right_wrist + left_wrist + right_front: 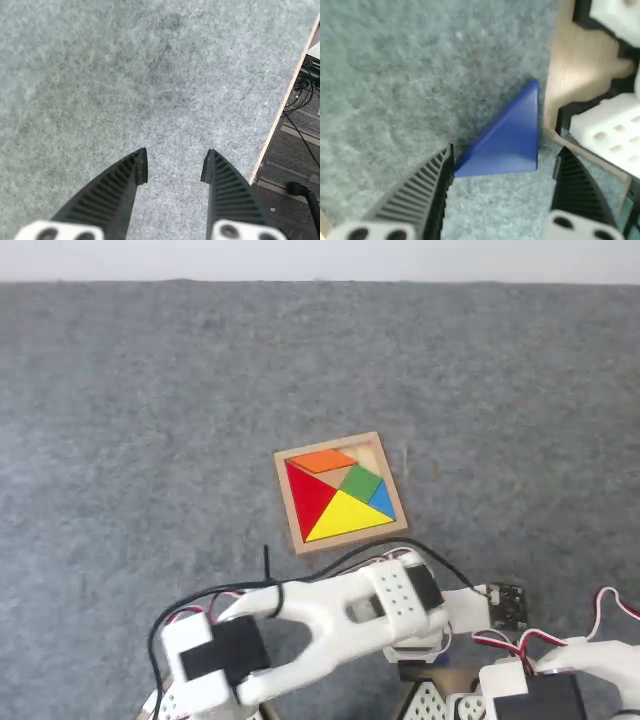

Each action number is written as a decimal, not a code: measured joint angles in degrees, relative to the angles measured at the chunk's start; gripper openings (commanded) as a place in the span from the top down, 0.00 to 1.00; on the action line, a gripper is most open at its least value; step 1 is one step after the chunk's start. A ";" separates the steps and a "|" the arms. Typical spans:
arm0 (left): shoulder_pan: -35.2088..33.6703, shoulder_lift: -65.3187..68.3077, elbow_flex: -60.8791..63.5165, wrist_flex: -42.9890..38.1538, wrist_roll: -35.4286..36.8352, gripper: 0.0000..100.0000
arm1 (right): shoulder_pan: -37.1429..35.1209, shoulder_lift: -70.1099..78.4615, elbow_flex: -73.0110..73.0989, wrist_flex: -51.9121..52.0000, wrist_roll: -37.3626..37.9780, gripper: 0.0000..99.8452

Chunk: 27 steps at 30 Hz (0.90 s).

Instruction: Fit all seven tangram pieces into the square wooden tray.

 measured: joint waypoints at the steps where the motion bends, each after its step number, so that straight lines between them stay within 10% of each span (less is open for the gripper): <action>1: 0.00 1.23 -1.32 0.88 -0.18 0.69 | -0.09 0.00 0.35 0.00 0.18 0.81; 18: -12.22 4.22 -12.04 6.59 -4.31 0.69 | -0.09 0.00 0.44 0.00 1.05 0.81; 27: -6.51 4.22 -12.57 10.99 -4.48 0.69 | -0.09 -0.44 0.44 0.00 1.05 0.81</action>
